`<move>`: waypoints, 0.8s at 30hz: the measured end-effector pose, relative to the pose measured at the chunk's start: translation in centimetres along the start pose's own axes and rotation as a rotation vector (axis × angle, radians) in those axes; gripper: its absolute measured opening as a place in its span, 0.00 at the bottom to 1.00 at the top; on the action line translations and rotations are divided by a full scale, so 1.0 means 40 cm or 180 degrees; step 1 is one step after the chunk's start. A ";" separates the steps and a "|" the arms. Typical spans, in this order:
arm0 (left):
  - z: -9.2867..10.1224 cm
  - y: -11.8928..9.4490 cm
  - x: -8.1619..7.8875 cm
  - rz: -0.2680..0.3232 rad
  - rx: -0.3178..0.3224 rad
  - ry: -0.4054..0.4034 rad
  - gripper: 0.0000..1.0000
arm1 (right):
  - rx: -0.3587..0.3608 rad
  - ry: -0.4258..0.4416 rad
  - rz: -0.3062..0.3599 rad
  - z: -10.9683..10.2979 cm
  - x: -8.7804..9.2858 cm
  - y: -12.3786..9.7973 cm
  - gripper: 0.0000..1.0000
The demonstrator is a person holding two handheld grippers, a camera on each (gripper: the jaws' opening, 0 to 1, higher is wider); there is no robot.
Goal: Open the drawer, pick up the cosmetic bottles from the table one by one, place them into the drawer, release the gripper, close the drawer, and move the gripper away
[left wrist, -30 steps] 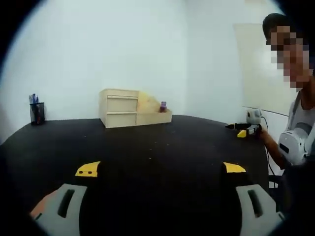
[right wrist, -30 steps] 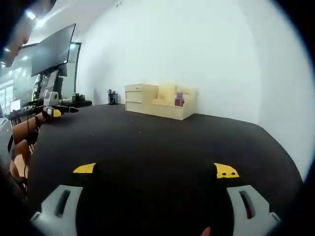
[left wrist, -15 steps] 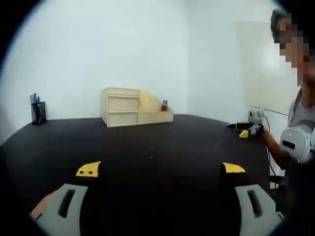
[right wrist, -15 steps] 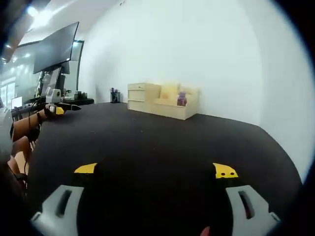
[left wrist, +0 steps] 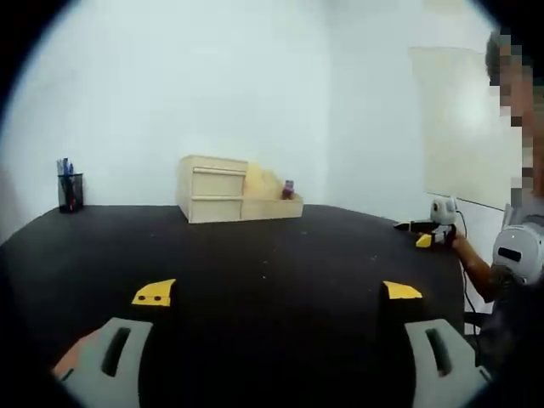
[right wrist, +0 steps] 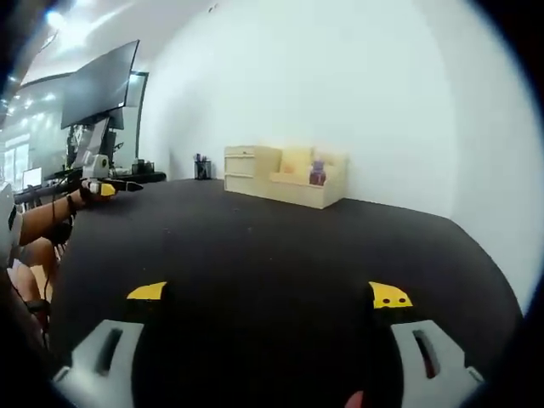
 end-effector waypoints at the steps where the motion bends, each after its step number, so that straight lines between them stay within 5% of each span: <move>1: 0.003 -0.001 0.001 -0.0008 -0.0010 0.0013 0.90 | -0.0001 0.0003 0.0005 -0.001 -0.001 0.000 0.89; 24: 0.002 -0.004 0.006 -0.0056 -0.0062 0.0105 0.88 | 0.0038 0.0043 0.0000 0.003 0.003 -0.003 0.88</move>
Point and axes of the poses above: the point that each gripper's makers call its tool centre point, and the gripper's own axes: y roughly forward along the fingers, z roughly to its right, x roughly out of its underside, the point moved 9 cm from there along -y, roughly backward along the fingers, and after that the axes turned 15 degrees about -x, right-handed, at the moved point
